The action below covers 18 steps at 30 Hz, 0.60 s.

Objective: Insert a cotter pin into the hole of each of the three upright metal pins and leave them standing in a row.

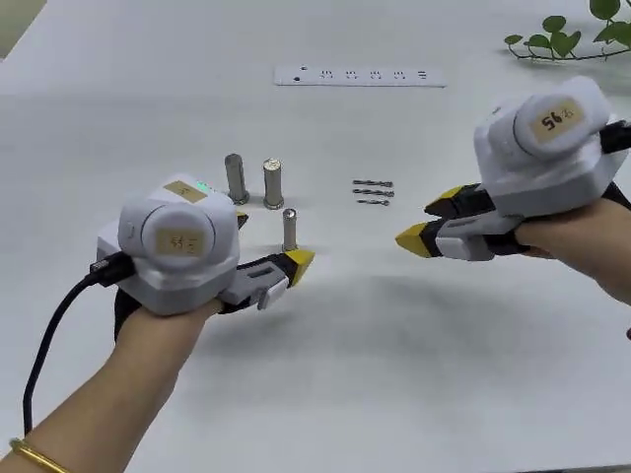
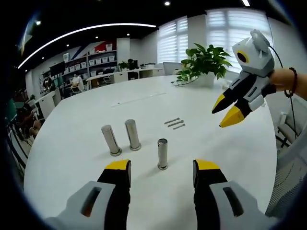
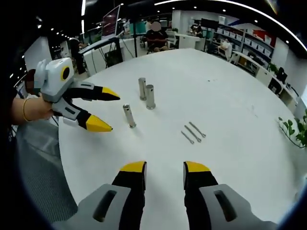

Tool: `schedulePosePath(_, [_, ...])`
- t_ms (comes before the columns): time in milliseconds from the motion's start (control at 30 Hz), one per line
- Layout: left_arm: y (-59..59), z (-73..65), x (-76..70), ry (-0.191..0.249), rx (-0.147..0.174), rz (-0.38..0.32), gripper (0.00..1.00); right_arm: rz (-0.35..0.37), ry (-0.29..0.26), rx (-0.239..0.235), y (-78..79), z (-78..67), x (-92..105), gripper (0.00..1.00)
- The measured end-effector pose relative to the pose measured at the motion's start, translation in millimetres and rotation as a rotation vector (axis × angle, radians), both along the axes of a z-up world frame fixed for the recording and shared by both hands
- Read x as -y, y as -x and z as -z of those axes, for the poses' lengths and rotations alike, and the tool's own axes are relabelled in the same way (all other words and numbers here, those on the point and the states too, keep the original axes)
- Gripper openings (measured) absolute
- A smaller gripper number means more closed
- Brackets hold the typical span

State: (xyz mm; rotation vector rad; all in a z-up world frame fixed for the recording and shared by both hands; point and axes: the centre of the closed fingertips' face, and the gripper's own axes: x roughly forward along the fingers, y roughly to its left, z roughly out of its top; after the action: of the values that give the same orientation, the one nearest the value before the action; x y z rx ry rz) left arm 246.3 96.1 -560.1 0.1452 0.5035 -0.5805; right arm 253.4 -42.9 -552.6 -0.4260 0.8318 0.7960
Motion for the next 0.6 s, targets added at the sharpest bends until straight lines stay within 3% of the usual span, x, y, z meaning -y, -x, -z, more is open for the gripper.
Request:
schedulePosePath(67, [2.1,-1.2,-4.8,-0.005,-0.006,-0.016,0.54,-0.025,0.022,0.003,-15.1,3.2,1.8,0.26])
schedulePosePath(167, [3.6,-4.1,-8.2,0.009,-0.008,-0.029,0.58,-0.067,0.065,-0.012,-21.9,8.7,1.6,0.25])
schedulePosePath(500, [10.0,-7.9,-13.4,0.004,-0.02,-0.032,0.76,-0.122,0.105,-0.037,-55.0,23.6,2.5,0.22])
schedulePosePath(600, [11.1,-8.5,-16.1,-0.011,-0.017,-0.027,0.8,-0.125,0.104,-0.048,-55.8,26.0,2.2,0.2])
